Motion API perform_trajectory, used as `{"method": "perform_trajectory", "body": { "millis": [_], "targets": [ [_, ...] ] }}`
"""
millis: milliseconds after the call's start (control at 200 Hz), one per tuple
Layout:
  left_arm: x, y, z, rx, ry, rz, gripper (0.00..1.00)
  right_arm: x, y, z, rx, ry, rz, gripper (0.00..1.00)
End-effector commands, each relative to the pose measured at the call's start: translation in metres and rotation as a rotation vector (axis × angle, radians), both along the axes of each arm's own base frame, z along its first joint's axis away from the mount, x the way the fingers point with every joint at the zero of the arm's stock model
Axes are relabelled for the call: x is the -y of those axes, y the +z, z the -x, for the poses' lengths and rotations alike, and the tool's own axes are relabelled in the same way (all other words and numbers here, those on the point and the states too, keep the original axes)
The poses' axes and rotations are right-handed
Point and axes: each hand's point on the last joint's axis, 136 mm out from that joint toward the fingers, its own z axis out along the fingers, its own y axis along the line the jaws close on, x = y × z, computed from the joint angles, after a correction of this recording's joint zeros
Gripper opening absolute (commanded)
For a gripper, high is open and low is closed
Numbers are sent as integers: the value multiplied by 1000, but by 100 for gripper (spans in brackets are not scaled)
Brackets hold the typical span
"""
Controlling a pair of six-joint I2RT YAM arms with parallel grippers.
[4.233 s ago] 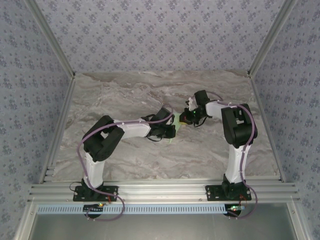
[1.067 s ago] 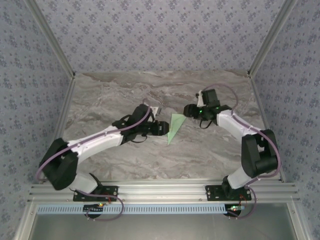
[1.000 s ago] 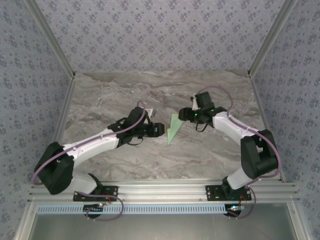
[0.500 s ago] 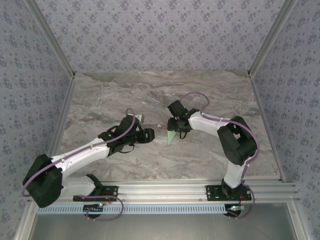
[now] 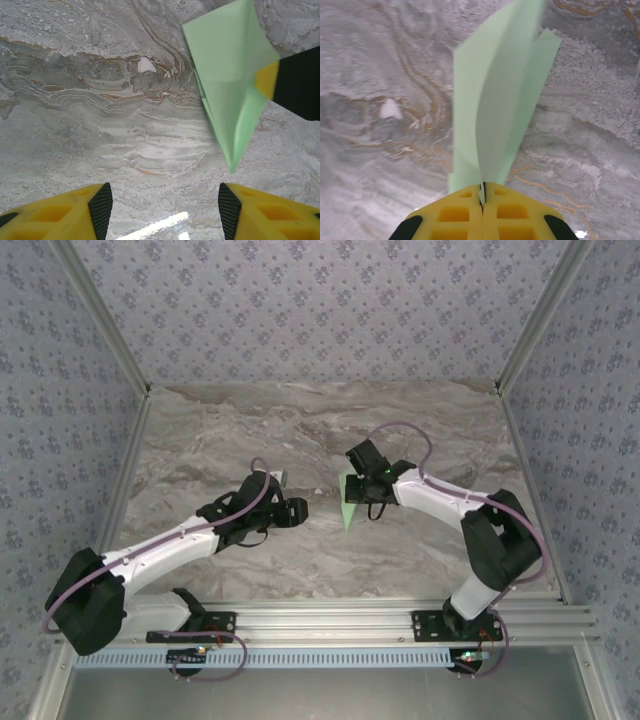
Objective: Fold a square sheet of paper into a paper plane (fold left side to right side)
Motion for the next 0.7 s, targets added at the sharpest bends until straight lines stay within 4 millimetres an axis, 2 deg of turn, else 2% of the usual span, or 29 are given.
{"method": "perform_trajectory", "body": {
  "millis": [0, 70, 200, 265, 385, 465, 545, 615, 700],
  "targets": [
    [-3, 13, -2, 24, 14, 7, 60, -11, 19, 16, 27, 160, -81, 0],
    [-6, 14, -2, 30, 19, 3, 61, -21, 29, 29, 21, 240, -201, 0],
    [-10, 19, -1, 45, 26, -7, 61, -20, 34, 48, 10, 296, -344, 0],
    [-12, 21, -1, 51, 30, -10, 61, -12, 24, 54, -10, 288, -379, 0],
    [-13, 22, 0, 52, 30, -11, 61, 19, -12, 55, -77, 189, -395, 0],
    [-13, 22, -1, 51, 30, -10, 61, 39, -32, 56, -115, 139, -362, 11],
    [-13, 22, -1, 47, 30, -14, 61, 59, -41, 57, -135, 98, -271, 23],
    [-13, 22, -1, 46, 30, -18, 62, 77, -41, 57, -139, 63, -159, 33],
    [-13, 23, -2, 47, 31, -24, 62, 92, -26, 57, -118, 36, -66, 43]
  ]
}}
